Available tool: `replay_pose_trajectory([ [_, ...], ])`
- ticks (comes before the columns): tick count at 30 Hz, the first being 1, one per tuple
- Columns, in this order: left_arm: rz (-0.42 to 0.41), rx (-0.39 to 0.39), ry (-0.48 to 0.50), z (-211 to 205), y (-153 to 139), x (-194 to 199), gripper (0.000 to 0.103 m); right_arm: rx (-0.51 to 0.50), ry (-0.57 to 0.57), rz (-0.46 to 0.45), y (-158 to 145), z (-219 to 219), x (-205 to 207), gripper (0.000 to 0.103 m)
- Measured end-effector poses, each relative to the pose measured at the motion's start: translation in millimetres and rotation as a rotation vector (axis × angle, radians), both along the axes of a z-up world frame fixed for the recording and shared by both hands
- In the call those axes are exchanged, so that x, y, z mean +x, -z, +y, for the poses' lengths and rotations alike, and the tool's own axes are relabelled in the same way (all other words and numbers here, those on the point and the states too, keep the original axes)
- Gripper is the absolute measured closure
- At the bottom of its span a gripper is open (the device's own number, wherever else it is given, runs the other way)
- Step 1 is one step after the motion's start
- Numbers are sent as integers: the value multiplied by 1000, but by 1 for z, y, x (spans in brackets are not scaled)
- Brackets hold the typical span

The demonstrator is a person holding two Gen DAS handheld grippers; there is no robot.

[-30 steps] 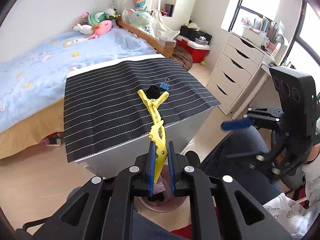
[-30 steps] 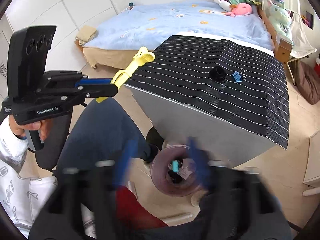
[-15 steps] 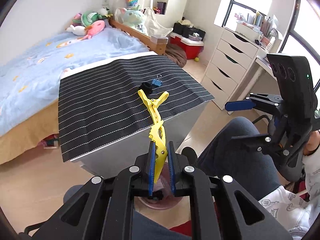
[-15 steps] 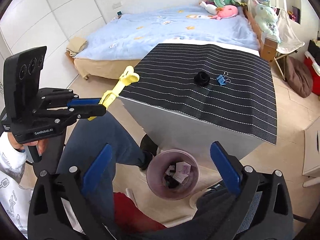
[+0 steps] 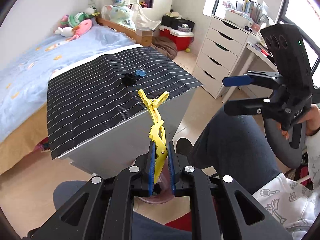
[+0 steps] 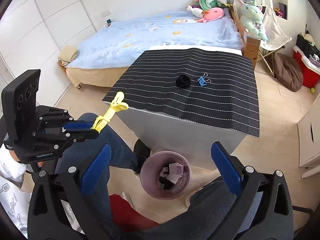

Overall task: Collect trash
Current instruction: 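Carry the yellow clip and teal clip over the wastebasket and release both, then reach the right gripper to the blue binder clip and grasp it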

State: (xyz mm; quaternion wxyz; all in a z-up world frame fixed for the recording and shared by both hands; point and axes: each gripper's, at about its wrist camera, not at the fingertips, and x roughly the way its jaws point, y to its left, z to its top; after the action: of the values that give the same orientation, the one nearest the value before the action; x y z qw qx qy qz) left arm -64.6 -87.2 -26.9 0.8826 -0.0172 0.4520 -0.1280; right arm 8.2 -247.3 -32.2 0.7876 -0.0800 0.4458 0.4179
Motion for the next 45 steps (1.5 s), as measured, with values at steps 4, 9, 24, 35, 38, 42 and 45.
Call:
replay_pose_trajectory([
  [4,8,9,17,-6,1,0,91,13,12,-5,-4,-7,1,5],
  [9,12,15,19,-7,4,3,39,25,31,-6,-6,-13,5,5],
  [24,-75,35,-81,11,-4,4,8,29,42,-11,-4,-14,6,4],
  [35,-119,9,-134,32,-12,19,8,39,36,-79,-12,-3,24,4],
  [38,-130,14,-134,33,-15,27,8,39,27,-97,-19,2,37,4],
  [42,-146,10,-144,37,-17,39,8,36,1,-117,-26,15,60,4],
  [45,-149,13,-147,40,-17,48,8,13,-11,-117,-27,26,79,4],
])
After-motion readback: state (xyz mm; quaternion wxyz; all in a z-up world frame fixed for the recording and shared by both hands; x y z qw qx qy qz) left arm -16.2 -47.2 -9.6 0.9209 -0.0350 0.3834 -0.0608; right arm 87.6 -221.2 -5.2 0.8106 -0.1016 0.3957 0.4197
